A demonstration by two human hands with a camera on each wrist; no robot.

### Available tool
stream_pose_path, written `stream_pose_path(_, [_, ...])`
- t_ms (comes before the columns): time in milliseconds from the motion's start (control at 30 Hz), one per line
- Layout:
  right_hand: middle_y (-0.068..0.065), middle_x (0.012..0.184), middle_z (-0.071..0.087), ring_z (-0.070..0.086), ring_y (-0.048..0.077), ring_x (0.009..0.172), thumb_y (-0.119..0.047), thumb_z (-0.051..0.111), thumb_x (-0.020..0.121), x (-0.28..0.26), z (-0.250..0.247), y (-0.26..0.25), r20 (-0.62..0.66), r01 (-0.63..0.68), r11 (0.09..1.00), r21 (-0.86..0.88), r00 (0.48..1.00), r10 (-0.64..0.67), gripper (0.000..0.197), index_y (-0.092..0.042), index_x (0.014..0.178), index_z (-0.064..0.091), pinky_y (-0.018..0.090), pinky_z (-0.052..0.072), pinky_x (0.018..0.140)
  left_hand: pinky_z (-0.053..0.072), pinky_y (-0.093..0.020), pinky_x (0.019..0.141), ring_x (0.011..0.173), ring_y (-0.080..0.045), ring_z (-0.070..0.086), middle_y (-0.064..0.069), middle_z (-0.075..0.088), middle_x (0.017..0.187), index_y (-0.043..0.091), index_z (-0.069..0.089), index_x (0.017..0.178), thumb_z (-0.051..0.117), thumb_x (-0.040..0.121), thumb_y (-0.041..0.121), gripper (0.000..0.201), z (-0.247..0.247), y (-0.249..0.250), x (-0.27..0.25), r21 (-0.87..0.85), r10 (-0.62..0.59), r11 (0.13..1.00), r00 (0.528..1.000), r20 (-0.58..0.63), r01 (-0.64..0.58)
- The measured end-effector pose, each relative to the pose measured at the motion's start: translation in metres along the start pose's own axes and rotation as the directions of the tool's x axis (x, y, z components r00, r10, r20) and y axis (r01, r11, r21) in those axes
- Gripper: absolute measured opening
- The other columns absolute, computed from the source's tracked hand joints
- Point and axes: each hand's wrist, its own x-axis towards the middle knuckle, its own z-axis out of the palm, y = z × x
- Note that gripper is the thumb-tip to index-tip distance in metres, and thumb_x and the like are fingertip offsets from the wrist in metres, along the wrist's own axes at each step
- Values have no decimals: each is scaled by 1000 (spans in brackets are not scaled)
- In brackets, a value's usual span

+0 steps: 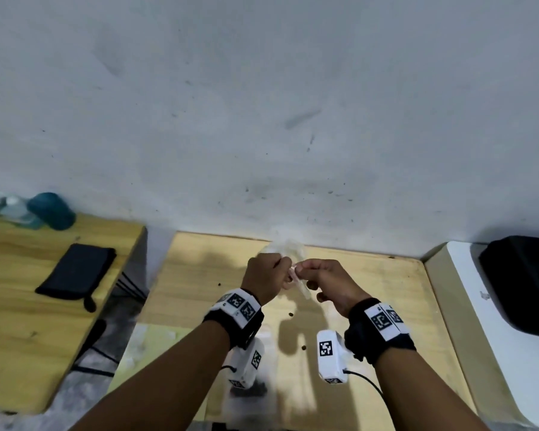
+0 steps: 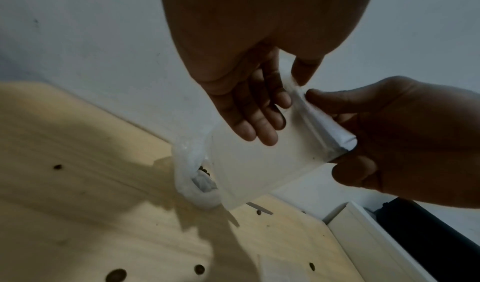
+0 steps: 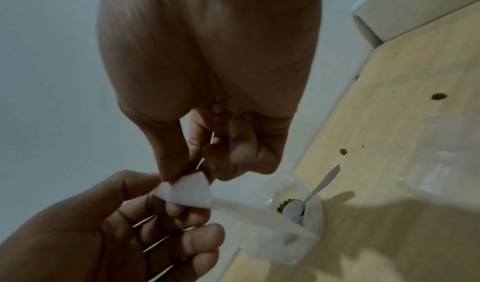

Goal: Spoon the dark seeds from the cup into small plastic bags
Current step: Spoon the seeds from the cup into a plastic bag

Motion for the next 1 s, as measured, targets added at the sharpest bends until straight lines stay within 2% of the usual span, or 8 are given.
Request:
stream_pose_path(100, [-3,71,62,48,-2,49,-5,63,89,3,6,-3,-47,119,989,-82,991,-123,10,-9,87,73,11,35,46,55,-34,59,54,-16,70,-14,69,58,-8,58,65,49,86,17,34,-4,0,0,-66,-35,997,999,13,36])
stream_pose_path(167, [-7,73,63,52,-6,50,-6,63,91,5,9,-5,-56,189,969,-158,978,-199,15,-14,81,71,10,38,53,58,-36,62,58,-24,72,-17,70,65,-8,62,69,52,87,14,30,-5,3,1,-130,-60,989,998,29,63])
stream_pose_path(367, [-5,79,62,56,10,71,-12,61,93,15,5,-3,-87,199,961,-193,972,-219,18,-22,78,63,25,41,71,58,-35,61,63,-32,72,-23,71,72,-13,64,74,53,87,5,25,-10,13,4,-219,-76,971,993,92,94])
stream_pose_path(533, [-6,82,67,50,4,52,-21,72,86,10,5,-2,-93,281,909,-309,942,-323,7,-21,81,66,20,41,58,61,-44,66,62,-33,72,-23,69,68,-16,58,73,54,83,3,22,-8,17,7,-251,-96,961,992,84,114])
stream_pose_path(700, [4,73,70,57,-2,55,-11,75,84,9,-3,-5,-120,250,956,-152,956,-269,19,-12,69,64,15,41,56,61,-44,64,58,-29,71,-20,70,69,-4,62,68,55,84,7,20,-12,15,5,-105,6,994,995,101,5])
stream_pose_path(800, [-2,68,72,64,2,59,-15,72,87,13,-5,-4,-210,235,954,-186,939,-273,21,-15,69,60,26,47,61,58,-41,61,50,-22,69,-17,69,62,-2,58,62,55,81,14,24,-15,16,6,23,59,998,993,105,-61])
stream_pose_path(900, [-6,63,72,67,18,66,-20,70,85,14,1,-3,-253,220,941,-255,925,-285,15,-23,78,57,32,50,62,56,-37,61,50,-20,65,-12,66,57,3,54,57,54,73,32,33,-15,10,7,103,124,986,991,59,-130])
stream_pose_path(1000, [-7,55,63,56,17,53,-4,63,82,16,5,-1,-251,250,937,-243,917,-310,23,-25,80,53,26,41,53,50,-32,72,78,-12,59,2,63,86,19,59,83,66,65,52,39,-12,-1,6,154,304,942,953,-17,-298])
